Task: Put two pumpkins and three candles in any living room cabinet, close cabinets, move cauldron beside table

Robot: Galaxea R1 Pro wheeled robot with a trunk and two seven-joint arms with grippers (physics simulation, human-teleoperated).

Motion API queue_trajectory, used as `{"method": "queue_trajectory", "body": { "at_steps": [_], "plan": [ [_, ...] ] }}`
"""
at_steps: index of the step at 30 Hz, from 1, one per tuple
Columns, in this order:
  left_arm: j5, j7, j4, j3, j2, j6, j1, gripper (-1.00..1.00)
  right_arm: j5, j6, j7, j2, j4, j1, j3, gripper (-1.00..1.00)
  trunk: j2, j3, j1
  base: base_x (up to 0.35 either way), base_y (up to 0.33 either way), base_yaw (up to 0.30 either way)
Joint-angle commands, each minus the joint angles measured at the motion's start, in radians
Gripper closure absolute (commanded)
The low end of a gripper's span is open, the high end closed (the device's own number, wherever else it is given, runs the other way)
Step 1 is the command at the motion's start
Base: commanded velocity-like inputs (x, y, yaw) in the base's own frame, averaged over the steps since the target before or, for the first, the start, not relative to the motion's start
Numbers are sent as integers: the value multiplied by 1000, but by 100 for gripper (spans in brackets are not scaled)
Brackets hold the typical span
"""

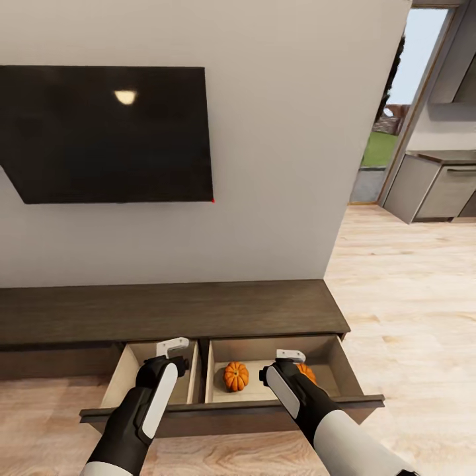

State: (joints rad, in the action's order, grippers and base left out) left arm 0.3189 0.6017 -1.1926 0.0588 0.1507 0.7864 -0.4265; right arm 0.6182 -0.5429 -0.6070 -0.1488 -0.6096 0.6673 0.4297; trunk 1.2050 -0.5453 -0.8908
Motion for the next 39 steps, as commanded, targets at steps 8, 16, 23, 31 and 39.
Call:
{"method": "queue_trajectory", "body": {
  "at_steps": [8, 16, 23, 31, 39],
  "plan": [
    [0, 0, -1, -2, 0, 2, 0, -100, 0, 1, 1, 0, 0, 0, 1, -100, -56, 25, 31, 0, 0, 0],
    [2, 0, -1, -7, -2, 3, 0, -100, 0, 0, 1, 1, 0, 0, 0, -100, -112, 50, 61, 0, 0, 0],
    [2, -3, -1, -10, -3, 10, -1, -100, 0, 0, 1, -2, -1, 0, 0, -100, -161, 72, 88, -58, 0, 0],
    [2, -3, -1, -11, -3, 11, 0, -100, 0, 1, 1, -6, -1, 0, 0, -100, -217, 97, 119, -73, 0, 0],
    [2, -3, -1, -11, -4, 11, -1, -100, 0, 0, 1, -6, -1, 0, 0, -100, -273, 122, 150, -15, 0, 0]
  ]
}}
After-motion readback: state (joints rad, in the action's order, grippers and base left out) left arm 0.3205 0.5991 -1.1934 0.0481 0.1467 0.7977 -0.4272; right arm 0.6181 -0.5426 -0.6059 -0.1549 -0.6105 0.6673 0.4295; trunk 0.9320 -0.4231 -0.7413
